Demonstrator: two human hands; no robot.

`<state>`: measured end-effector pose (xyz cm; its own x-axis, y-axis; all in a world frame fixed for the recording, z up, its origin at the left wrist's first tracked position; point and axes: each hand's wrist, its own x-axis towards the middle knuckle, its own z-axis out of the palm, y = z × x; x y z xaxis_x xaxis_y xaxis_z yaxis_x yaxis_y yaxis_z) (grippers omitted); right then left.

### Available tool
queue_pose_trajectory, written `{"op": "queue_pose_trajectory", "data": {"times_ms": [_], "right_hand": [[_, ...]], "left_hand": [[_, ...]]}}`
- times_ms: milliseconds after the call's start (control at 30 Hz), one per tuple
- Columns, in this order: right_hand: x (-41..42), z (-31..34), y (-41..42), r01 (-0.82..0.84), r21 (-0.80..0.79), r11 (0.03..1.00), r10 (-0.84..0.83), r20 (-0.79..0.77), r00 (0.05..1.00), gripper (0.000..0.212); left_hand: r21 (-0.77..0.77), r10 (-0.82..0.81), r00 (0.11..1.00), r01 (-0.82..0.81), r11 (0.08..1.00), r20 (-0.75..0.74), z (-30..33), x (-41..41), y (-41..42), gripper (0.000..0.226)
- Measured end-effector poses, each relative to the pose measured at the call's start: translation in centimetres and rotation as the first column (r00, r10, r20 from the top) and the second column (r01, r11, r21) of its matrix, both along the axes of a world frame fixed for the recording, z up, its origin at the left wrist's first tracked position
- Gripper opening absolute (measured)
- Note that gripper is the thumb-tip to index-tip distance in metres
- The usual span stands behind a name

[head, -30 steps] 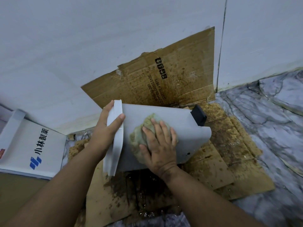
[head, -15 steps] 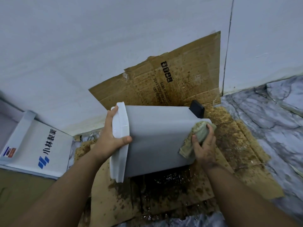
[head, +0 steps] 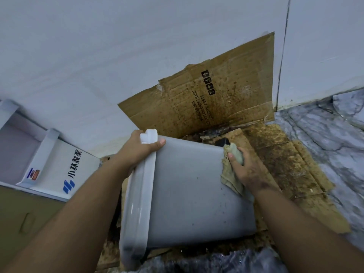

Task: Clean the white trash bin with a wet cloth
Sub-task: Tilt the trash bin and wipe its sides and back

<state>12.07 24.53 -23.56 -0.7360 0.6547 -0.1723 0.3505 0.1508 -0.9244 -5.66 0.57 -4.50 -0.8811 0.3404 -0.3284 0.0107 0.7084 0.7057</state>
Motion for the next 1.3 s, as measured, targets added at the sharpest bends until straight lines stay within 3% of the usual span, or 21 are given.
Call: {"op": "queue_pose_trajectory", "data": {"times_ms": [167,300,367,467,533,600,667,733,800,867,933,1000,1067,1200,1300], "right_hand": [[0.4,-3.8,-1.1,-0.059,0.059,0.997,0.046,0.204,0.978,0.092],[-0.3,-4.5,-1.9,-0.203,0.144,0.969,0.150,0.311,0.939,0.077],[-1.0,-4.6,-2.9,-0.254,0.241,0.937,0.169,0.323,0.931,0.083],[-3.4,-2.3,-6.3,-0.322,0.327,0.888,0.241,0.266,0.933,0.089],[-5.9,2.1,-9.7,-0.377,0.336,0.863,0.353,0.132,0.926,0.074],[-7.3,5.9,-12.0,-0.380,0.338,0.861,0.407,-0.010,0.913,0.073],[-7.0,5.6,-11.4,-0.379,0.371,0.848,0.428,-0.056,0.902,0.069],[-5.2,2.0,-8.8,-0.337,0.417,0.844,0.382,-0.027,0.924,0.063],[-2.8,-2.6,-5.1,-0.211,0.323,0.922,0.190,0.097,0.977,0.071],[-0.5,-5.4,-2.9,-0.093,0.177,0.980,0.030,0.329,0.944,0.079],[0.2,-5.5,-3.3,-0.029,0.141,0.990,-0.033,0.418,0.908,0.075],[-1.5,-3.4,-6.0,-0.095,0.220,0.971,0.014,0.344,0.939,0.075],[-4.8,0.3,-9.6,-0.225,0.367,0.903,0.165,0.189,0.968,0.073],[-7.8,5.1,-11.5,-0.357,0.369,0.858,0.402,-0.049,0.915,0.068],[-5.5,-0.6,-6.4,-0.299,0.397,0.868,0.314,0.029,0.949,0.064]], "left_hand": [[-0.053,-0.021,0.999,0.018,0.998,-0.049,-2.9,1.7,-0.5,0.091],[-0.041,-0.174,0.981,0.171,0.984,-0.091,-3.9,3.0,-1.7,0.085],[0.011,-0.233,0.967,0.235,0.972,-0.104,-4.6,4.0,-2.0,0.084],[0.077,-0.207,0.972,0.217,0.973,-0.112,-5.2,4.2,-1.5,0.094],[0.084,-0.209,0.971,0.219,0.972,-0.118,-5.3,4.0,-1.0,0.099],[0.099,-0.212,0.971,0.223,0.970,-0.110,-5.4,3.7,-0.8,0.099],[0.120,-0.209,0.974,0.219,0.968,-0.089,-5.5,3.7,-0.9,0.096],[0.139,-0.213,0.974,0.221,0.965,-0.073,-5.6,3.7,-1.3,0.094],[0.132,-0.233,0.970,0.239,0.962,-0.063,-5.7,3.7,-1.8,0.092],[0.126,-0.248,0.966,0.255,0.959,-0.071,-5.9,3.7,-2.0,0.090],[0.121,-0.243,0.966,0.253,0.960,-0.091,-6.0,3.7,-2.0,0.091],[0.117,-0.239,0.965,0.250,0.961,-0.104,-6.1,3.5,-1.9,0.094],[0.130,-0.240,0.964,0.254,0.958,-0.112,-6.2,3.3,-1.8,0.093],[0.142,-0.246,0.963,0.260,0.955,-0.108,-6.3,3.3,-1.4,0.090],[0.174,-0.240,0.969,0.246,0.953,-0.057,-6.3,3.3,-2.0,0.094]]}}
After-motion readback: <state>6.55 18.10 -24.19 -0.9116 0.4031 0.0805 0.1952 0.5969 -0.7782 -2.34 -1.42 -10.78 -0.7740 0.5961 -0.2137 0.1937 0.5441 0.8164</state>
